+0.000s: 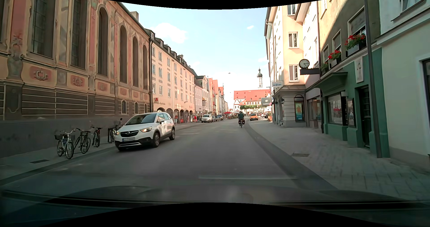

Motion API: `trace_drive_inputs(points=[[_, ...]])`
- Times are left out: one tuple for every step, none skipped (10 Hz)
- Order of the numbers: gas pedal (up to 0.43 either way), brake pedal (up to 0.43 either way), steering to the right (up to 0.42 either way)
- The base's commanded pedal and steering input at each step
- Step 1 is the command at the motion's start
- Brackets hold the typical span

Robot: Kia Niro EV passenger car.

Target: Follow the waypoints while adhering to traffic rules and regulations

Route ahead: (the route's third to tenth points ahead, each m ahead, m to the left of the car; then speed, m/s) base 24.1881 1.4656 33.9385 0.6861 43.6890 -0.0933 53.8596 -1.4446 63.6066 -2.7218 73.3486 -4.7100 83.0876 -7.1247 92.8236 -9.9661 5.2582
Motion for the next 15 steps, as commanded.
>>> trace_drive_inputs(points=[[0.039, 0.006, 0.005], [0.039, 0.006, 0.005], [0.039, 0.006, 0.005], [0.039, 0.006, 0.005], [0.039, 0.006, 0.005], [0.039, 0.006, 0.005], [0.039, 0.006, 0.005], [0.039, 0.006, 0.005], [0.039, 0.006, 0.006], [0.039, 0.006, 0.012], [0.039, 0.006, 0.016], [0.039, 0.006, 0.015], [0.039, 0.006, 0.015], [0.039, 0.006, 0.015], [0.039, 0.006, 0.015]])
